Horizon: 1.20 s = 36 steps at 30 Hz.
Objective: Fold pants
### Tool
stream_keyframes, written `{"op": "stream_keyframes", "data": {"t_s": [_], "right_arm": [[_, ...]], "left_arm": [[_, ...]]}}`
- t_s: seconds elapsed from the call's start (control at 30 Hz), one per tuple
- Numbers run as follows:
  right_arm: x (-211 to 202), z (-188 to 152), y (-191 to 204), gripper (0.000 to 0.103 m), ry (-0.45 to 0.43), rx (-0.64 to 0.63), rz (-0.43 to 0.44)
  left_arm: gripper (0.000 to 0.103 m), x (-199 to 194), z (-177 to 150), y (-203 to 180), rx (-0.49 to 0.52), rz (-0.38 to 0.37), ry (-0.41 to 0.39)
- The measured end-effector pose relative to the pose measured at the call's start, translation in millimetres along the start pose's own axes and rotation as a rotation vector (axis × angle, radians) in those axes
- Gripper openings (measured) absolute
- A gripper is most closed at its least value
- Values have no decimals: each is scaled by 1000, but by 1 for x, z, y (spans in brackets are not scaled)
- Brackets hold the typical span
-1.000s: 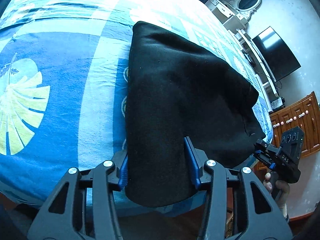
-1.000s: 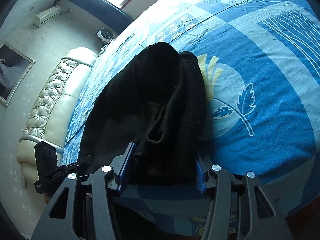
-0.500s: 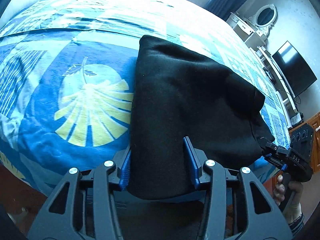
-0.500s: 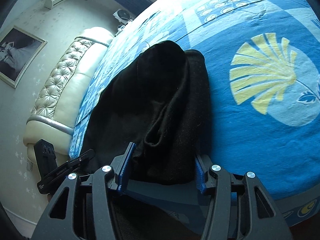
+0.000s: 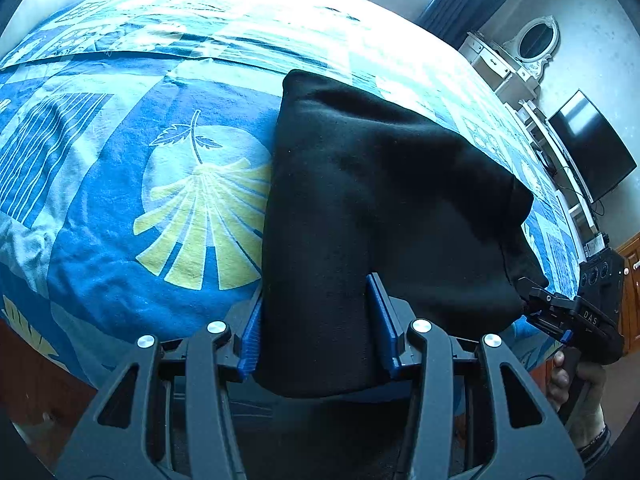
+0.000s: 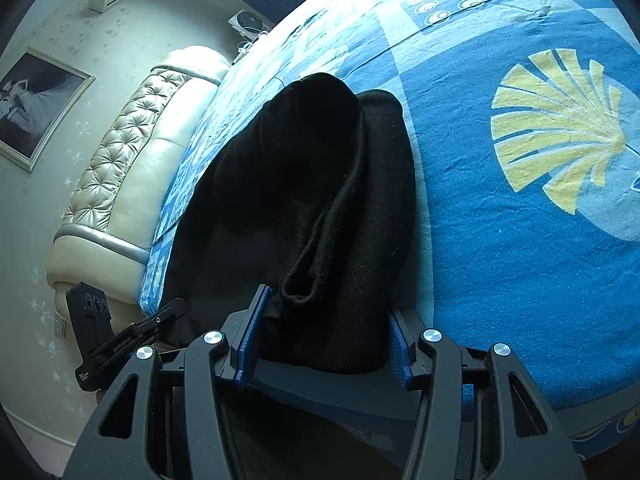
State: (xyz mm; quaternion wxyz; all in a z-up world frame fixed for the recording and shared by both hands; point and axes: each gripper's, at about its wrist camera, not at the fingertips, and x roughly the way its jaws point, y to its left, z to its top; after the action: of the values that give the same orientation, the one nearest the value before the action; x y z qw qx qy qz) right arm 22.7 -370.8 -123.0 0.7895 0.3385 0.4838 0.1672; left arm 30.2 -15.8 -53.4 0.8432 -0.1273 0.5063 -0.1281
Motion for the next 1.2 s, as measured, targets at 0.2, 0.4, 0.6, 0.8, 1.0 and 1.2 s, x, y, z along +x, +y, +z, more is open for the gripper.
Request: {"op": "stream_keyframes", "data": {"t_s": [0.2, 0.4, 0.6, 0.8, 1.0, 1.2], "right_arm": [[5, 3, 6, 52, 0, 6, 6], [5, 4, 4, 52, 1, 9, 13], [4, 5, 2, 55, -1, 16, 26], [-14, 12, -8, 63, -13, 57, 40], [-28, 50, -21, 70, -117, 113, 74], [17, 85, -13, 74, -64, 89, 71]], "left_arm": [[47, 1, -1, -2, 10, 10, -3], [48, 3, -1, -3, 18, 19, -6], [54, 3, -1, -2, 20, 3, -9], [67, -12, 8, 23, -35, -159, -66], [75, 0, 49, 40, -86, -247, -58], [76, 52, 91, 41, -68, -285, 53]]}}
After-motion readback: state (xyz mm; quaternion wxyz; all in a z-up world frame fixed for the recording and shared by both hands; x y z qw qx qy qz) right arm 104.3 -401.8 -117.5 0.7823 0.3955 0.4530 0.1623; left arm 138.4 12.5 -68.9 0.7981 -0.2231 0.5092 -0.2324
